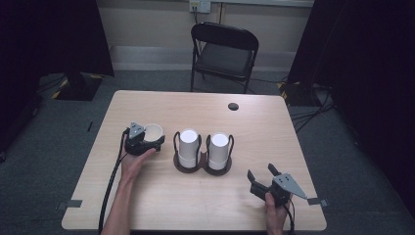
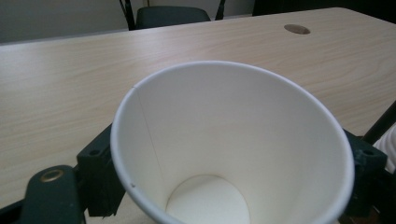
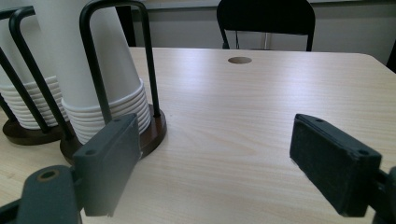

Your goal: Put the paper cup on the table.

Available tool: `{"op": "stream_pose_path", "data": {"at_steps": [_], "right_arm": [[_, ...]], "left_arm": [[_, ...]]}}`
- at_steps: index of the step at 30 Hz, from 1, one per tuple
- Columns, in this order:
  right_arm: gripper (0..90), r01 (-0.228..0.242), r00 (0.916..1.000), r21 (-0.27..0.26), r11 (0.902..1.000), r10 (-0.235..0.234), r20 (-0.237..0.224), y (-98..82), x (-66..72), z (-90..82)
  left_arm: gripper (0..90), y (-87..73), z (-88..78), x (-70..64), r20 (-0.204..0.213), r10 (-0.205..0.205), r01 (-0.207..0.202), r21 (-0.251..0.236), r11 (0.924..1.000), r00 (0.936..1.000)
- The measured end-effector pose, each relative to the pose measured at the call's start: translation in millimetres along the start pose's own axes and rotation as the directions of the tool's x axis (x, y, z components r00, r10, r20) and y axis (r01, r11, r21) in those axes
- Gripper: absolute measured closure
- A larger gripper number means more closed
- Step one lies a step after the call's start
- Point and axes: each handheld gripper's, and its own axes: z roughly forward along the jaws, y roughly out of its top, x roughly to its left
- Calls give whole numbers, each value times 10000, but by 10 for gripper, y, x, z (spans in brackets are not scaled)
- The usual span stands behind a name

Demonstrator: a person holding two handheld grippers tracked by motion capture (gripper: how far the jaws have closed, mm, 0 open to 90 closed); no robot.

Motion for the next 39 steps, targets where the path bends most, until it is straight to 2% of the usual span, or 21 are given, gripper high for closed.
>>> {"op": "stream_pose_path", "data": {"at_steps": [2, 5, 8, 11, 13, 14, 16, 18, 20, 21, 22, 23, 24, 27, 30, 31, 35, 38, 39], "right_arm": [[156, -12, 10000, -42, 10000, 12, 26, -1, -1, 0], [156, -137, 9999, -57, 9999, 137, 30, -1, -7, -3], [157, -181, 9998, -35, 9998, 181, 4, 0, -13, -2], [156, -164, 9999, -28, 9999, 164, 2, 0, -11, 0], [156, -164, 9999, -10, 9999, 164, 21, 1, -13, 1], [156, -178, 9998, -28, 9998, 178, 26, 0, -12, 1], [156, -156, 9999, -75, 9999, 156, 39, -2, -11, -4], [156, -150, 9999, -80, 9999, 150, 37, -2, -12, -6], [156, -177, 9998, -51, 9998, 177, 26, -1, -12, -3], [156, -170, 9999, -40, 9998, 170, 17, 0, -12, -2], [156, -171, 9999, -38, 9998, 171, 13, 0, -12, -3], [156, -165, 9999, -51, 9999, 165, 22, -1, -11, -3], [156, -169, 9999, -56, 9998, 169, 26, -1, -11, -4], [156, -160, 9999, -41, 9999, 160, 16, 0, -11, -2], [156, -148, 9999, -50, 9999, 148, 22, -1, -8, -2], [156, -139, 9999, -64, 9999, 139, 29, -1, -9, -4], [156, -129, 9999, -85, 9999, 129, 18, -2, -9, -7], [156, -135, 9999, -96, 9999, 136, 21, -3, -9, -8], [156, -137, 9999, -99, 9999, 137, 24, -3, -9, -8]], "left_arm": [[156, -8, -8, 1, -23, 10, -10, 97, 10000, 10000], [155, -40, -20, -3, -64, -172, 171, -131, 9998, 9998], [157, -67, -34, 6, -94, -165, 165, -9, 9999, 9998], [154, -20, -115, -56, -464, 406, -416, -212, 9989, 9981], [155, -9, -125, -54, -550, 439, -452, -217, 9987, 9975], [155, -16, -131, -32, -611, 509, -513, -49, 9987, 9968], [156, -41, -124, -5, -454, 156, -147, 182, 9997, 9988], [155, -65, -128, -22, -436, 256, -245, 248, 9994, 9987], [154, -78, -132, -39, -380, 231, -227, 101, 9997, 9990], [155, -82, -127, -50, -344, -113, 111, -85, 9999, 9993], [155, -82, -148, -31, -274, 6, -4, 89, 10000, 9996], [155, -88, -159, -40, -224, -148, 146, -78, 9999, 9996], [154, -90, -178, -39, -182, 13, -14, -48, 10000, 9998], [155, -69, -240, -58, -495, 134, -133, 21, 9999, 9987], [155, -83, -300, -44, -396, -351, 348, -87, 9994, 9986], [155, -90, -324, -44, -468, -228, 228, -1, 9997, 9986], [156, -119, -392, -72, -670, -170, 170, -8, 9999, 9976], [162, -133, -451, -74, -597, -320, 304, -276, 9992, 9977], [165, -133, -472, -78, -611, -213, 204, -156, 9997, 9979]]}}
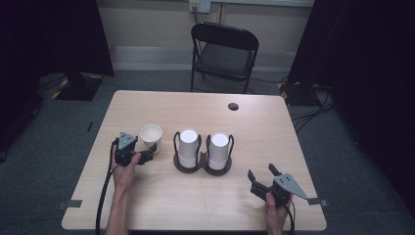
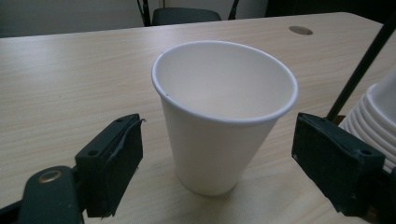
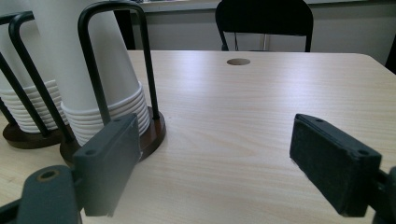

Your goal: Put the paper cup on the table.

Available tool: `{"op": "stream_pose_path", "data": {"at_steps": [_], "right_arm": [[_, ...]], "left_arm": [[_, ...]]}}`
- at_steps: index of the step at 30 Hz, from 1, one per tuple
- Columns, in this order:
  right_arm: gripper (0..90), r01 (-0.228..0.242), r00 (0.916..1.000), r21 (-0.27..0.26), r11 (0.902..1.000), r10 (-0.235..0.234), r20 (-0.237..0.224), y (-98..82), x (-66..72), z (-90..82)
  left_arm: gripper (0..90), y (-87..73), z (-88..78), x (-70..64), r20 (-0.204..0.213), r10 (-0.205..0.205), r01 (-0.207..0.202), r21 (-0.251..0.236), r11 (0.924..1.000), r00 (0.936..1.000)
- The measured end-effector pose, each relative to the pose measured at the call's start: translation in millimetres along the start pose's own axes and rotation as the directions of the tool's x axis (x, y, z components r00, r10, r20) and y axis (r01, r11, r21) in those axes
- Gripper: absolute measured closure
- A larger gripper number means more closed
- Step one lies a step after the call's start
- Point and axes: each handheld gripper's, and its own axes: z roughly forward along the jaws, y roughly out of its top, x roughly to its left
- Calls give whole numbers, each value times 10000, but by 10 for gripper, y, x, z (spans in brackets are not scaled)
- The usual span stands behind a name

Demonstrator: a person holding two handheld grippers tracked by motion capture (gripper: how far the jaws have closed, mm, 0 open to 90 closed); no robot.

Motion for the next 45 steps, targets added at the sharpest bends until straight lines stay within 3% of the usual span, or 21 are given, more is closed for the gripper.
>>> {"op": "stream_pose_path", "data": {"at_steps": [2, 7, 10, 12, 15, 17, 21, 24, 35, 38, 40, 43, 45], "right_arm": [[156, -8, 10000, 2, 10000, 8, -9, 0, 0, -1], [157, 10, 10000, 5, 10000, -10, 2, 0, 2, 0], [157, 9, 10000, -8, 10000, -9, -3, -1, 5, -1], [158, 22, 10000, -6, 10000, -22, 3, -1, 6, -2], [159, 55, 10000, -20, 10000, -55, -7, -2, 6, -3], [159, 81, 10000, -40, 10000, -81, 6, -2, 6, -4], [160, 59, 10000, -33, 10000, -59, -25, -2, 5, -4], [160, 74, 10000, -56, 10000, -74, -27, -2, 7, -5], [162, 138, 9999, -46, 9999, -138, -28, -3, 12, -6], [163, 138, 9999, -36, 9999, -138, -52, -3, 13, -5], [163, 139, 9999, -21, 9999, -139, -71, -2, 14, -3], [162, 149, 9999, -36, 9999, -150, -60, -3, 15, -5], [162, 151, 9999, -36, 9999, -151, -51, -3, 15, -5]], "left_arm": [[172, -10, -48, -17, 180, -139, 142, -178, 9997, 9997], [171, -7, -163, -94, 112, 89, -85, -306, 9995, 9999], [169, 15, -234, -162, 297, 83, -68, -500, 9987, 9995], [163, 20, -282, -205, 339, 304, -286, -520, 9982, 9990], [164, 22, -338, -259, 518, 102, -71, -611, 9981, 9986], [157, 15, -376, -312, 701, 236, -186, -715, 9973, 9973], [157, -4, -438, -426, 730, 449, -400, -683, 9969, 9963], [157, -20, -498, -499, 920, 363, -297, -718, 9970, 9951], [160, -175, -699, -820, 904, 563, -453, -1196, 9918, 9943], [160, -251, -747, -874, 1153, 428, -265, -1393, 9899, 9924], [160, -296, -767, -940, 1073, 594, -438, -1428, 9888, 9925], [157, -350, -764, -1021, 1519, 579, -347, -1507, 9880, 9867], [157, -381, -745, -1076, 1322, 713, -519, -1448, 9881, 9887]]}}
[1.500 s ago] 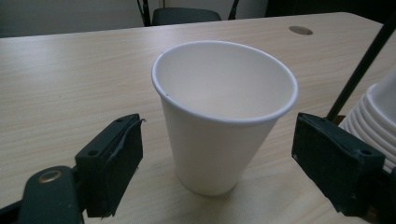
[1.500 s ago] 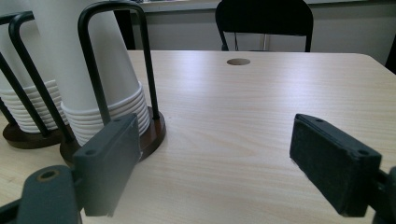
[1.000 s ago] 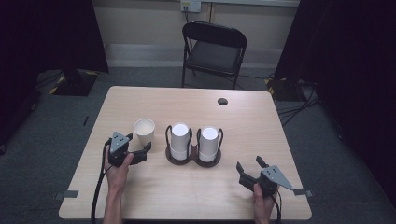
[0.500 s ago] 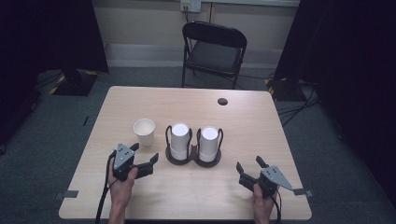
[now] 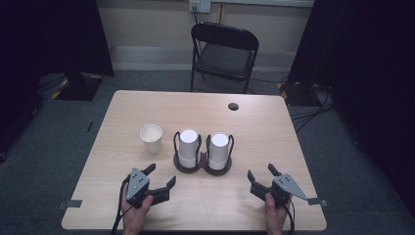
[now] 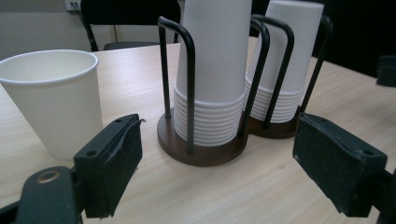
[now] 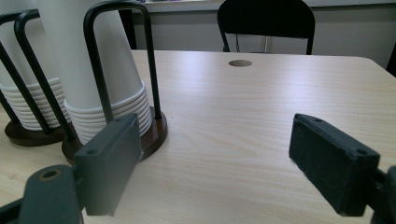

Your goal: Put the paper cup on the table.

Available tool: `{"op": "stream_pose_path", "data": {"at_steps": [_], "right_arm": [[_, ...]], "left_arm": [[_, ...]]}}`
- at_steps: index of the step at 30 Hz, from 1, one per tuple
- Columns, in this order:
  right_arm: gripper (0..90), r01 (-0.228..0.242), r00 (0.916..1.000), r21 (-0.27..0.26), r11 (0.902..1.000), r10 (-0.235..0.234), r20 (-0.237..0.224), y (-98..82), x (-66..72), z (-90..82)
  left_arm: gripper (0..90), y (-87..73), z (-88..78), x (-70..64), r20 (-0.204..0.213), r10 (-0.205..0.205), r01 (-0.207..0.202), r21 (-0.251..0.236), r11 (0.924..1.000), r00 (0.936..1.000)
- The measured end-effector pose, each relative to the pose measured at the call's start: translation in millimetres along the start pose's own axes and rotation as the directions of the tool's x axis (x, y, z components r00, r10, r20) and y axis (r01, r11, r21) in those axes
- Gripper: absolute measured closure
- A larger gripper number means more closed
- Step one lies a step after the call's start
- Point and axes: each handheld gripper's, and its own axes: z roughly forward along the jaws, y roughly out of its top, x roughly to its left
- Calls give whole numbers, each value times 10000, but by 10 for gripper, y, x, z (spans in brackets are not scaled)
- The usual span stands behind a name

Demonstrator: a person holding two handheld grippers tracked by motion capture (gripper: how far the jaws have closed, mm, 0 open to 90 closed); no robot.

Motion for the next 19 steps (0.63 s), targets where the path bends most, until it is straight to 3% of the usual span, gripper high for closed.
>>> {"op": "stream_pose_path", "data": {"at_steps": [5, 10, 13, 15, 16, 19], "right_arm": [[162, 34, 10000, 36, 10000, -34, -2, 1, 2, 3], [163, 48, 10000, 29, 10000, -48, -14, 1, 2, 3], [163, 39, 10000, 53, 10000, -38, -48, 2, 0, 6], [166, 13, 9999, 114, 9999, -11, -144, 3, -3, 10], [166, 16, 9998, 148, 9999, -13, -197, 5, -4, 12], [166, 30, 9998, 278, 9996, -24, -204, 9, 0, 23]], "left_arm": [[158, -86, 61, -103, -160, -193, 190, -144, 9997, 9997], [156, -176, 168, -159, -558, 36, -53, -290, 9996, 9984], [155, -231, 216, -144, -254, -198, 191, -264, 9995, 9995], [156, -246, 206, -157, -366, -236, 218, -484, 9986, 9991], [154, -249, 204, -158, -222, -344, 334, -455, 9984, 9992], [156, -250, 201, -190, -339, -29, 15, -437, 9990, 9994]]}}
